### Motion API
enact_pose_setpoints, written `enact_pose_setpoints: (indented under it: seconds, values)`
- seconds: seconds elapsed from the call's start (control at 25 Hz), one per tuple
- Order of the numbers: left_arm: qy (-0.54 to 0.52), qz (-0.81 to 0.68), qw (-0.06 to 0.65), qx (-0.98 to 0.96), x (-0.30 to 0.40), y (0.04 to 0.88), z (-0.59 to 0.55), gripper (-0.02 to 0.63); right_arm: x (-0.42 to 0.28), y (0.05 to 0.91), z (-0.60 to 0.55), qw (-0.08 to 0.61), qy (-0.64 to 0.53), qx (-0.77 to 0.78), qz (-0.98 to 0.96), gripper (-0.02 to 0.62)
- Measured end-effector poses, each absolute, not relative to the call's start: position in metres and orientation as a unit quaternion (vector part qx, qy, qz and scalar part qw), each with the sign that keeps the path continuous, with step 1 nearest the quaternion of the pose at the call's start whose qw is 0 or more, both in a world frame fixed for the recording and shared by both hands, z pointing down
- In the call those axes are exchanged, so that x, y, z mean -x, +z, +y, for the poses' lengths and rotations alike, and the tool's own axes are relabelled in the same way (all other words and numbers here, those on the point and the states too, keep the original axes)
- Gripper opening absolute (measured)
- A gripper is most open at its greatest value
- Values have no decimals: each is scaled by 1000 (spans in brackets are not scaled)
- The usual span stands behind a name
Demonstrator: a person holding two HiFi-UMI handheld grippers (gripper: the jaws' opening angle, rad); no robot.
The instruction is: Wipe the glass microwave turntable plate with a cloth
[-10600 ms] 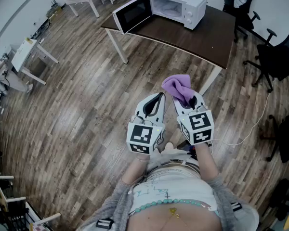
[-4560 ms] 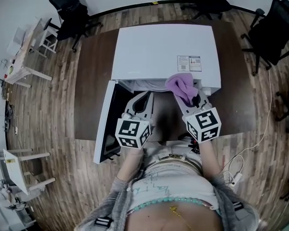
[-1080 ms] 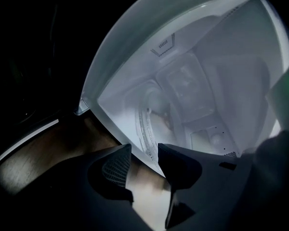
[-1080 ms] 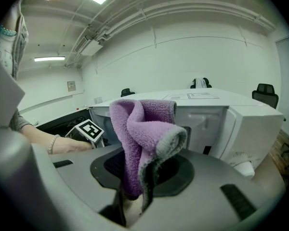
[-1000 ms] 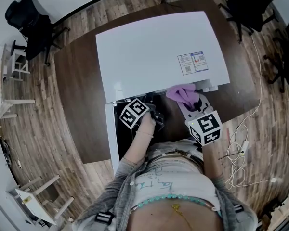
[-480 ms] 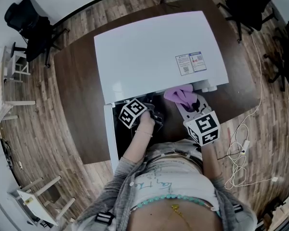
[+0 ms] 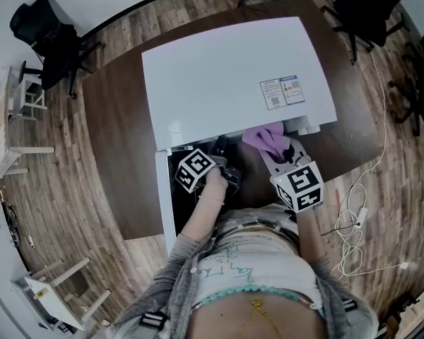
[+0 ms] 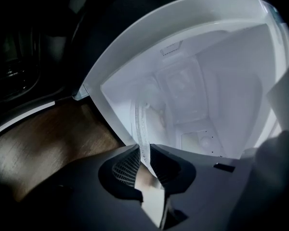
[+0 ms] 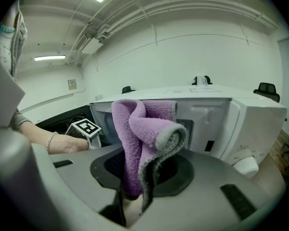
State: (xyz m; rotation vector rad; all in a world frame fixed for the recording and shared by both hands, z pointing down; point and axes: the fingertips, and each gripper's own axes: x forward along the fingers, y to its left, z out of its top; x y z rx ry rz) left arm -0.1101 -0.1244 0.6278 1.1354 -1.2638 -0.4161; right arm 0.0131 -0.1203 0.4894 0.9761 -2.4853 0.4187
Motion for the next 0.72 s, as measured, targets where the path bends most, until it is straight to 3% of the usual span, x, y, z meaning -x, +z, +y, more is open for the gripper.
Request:
enact_pose_setpoints:
  seconds: [0.72]
  values:
    - [-190, -552, 637, -504, 108, 626, -105, 63, -19, 482, -111, 216, 139, -357, -898, 114]
